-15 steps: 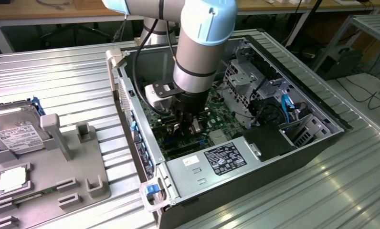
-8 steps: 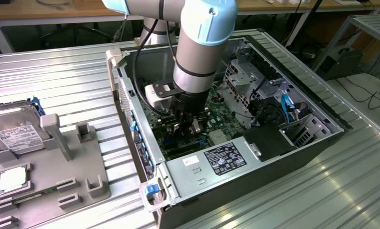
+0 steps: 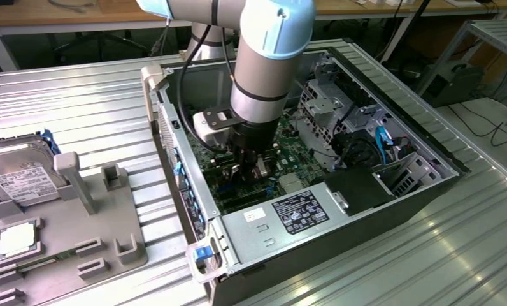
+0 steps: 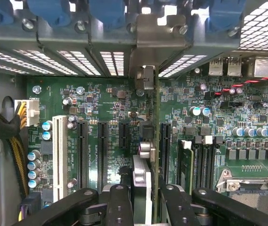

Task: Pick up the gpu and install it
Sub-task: 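Insert the gpu into the slot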

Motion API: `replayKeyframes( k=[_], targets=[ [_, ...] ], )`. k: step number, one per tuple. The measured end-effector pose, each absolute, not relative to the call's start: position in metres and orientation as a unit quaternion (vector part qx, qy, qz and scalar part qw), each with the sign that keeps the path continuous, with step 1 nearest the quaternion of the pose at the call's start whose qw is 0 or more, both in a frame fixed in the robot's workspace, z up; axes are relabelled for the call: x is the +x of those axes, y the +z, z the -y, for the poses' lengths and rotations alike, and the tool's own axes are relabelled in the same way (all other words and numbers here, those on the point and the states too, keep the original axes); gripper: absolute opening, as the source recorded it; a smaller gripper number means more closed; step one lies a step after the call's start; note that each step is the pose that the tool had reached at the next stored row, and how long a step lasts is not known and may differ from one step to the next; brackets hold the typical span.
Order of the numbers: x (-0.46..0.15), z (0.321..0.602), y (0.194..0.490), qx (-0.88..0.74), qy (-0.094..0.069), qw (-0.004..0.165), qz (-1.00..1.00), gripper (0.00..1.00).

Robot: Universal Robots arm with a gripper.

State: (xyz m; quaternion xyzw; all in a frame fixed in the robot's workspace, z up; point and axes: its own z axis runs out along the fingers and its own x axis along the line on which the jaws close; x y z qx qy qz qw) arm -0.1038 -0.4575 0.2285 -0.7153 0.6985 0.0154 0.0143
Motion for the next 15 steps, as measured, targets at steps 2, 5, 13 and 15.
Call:
replayKeyframes(
  k=[2,5,13,15],
  targets=[
    [-0.1039,0.4573,0.2285,-0.715,0.015,0.014,-0.698,0.28],
    [-0.1039,0.4572,0.2258,-0.715,0.015,0.013,-0.698,0.28],
    [-0.1039,0.4573,0.2239,-0.715,0.015,0.014,-0.698,0.28],
    [-0.1039,0.4572,0.2238,-0.715,0.015,0.014,-0.698,0.28]
  ],
)
